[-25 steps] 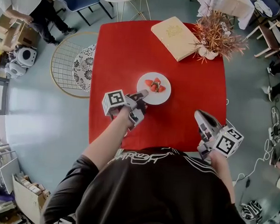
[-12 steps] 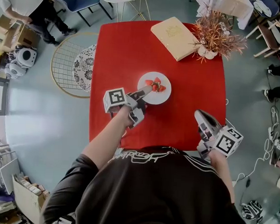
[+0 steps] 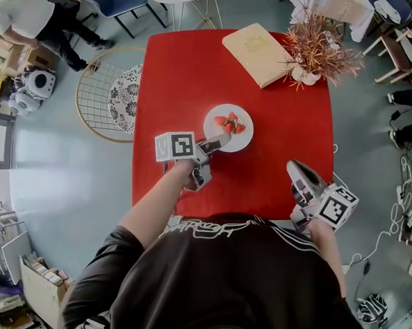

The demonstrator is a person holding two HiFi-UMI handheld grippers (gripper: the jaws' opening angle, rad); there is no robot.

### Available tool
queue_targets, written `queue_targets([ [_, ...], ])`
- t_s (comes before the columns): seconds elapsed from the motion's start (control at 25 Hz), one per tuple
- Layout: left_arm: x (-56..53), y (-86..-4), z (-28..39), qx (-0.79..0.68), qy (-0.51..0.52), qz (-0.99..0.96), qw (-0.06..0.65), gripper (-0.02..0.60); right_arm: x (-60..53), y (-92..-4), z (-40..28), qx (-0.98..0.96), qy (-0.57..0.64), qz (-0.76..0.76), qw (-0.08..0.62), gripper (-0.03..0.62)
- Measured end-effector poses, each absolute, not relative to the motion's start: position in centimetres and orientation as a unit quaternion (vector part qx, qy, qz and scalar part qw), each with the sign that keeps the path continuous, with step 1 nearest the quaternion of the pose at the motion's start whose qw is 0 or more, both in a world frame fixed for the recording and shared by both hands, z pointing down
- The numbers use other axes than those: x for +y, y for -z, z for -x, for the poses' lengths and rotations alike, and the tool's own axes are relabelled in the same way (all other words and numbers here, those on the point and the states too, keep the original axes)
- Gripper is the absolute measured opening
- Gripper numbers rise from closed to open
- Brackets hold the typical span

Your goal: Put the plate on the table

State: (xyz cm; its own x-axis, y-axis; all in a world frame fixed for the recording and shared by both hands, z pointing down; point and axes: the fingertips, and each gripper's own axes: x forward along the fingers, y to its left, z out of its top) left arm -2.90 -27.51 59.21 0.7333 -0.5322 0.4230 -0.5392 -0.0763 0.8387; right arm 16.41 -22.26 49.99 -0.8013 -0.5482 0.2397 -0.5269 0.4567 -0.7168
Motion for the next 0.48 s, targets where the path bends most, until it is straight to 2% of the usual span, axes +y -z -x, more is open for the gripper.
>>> queue_targets([
  [0.48, -25.4, -60.2, 1.8, -0.384, -0.178, -0.788, 0.447, 0.287, -21.2, -50.5, -17.2, 0.849, 0.427, 0.311, 0.017, 0.007],
])
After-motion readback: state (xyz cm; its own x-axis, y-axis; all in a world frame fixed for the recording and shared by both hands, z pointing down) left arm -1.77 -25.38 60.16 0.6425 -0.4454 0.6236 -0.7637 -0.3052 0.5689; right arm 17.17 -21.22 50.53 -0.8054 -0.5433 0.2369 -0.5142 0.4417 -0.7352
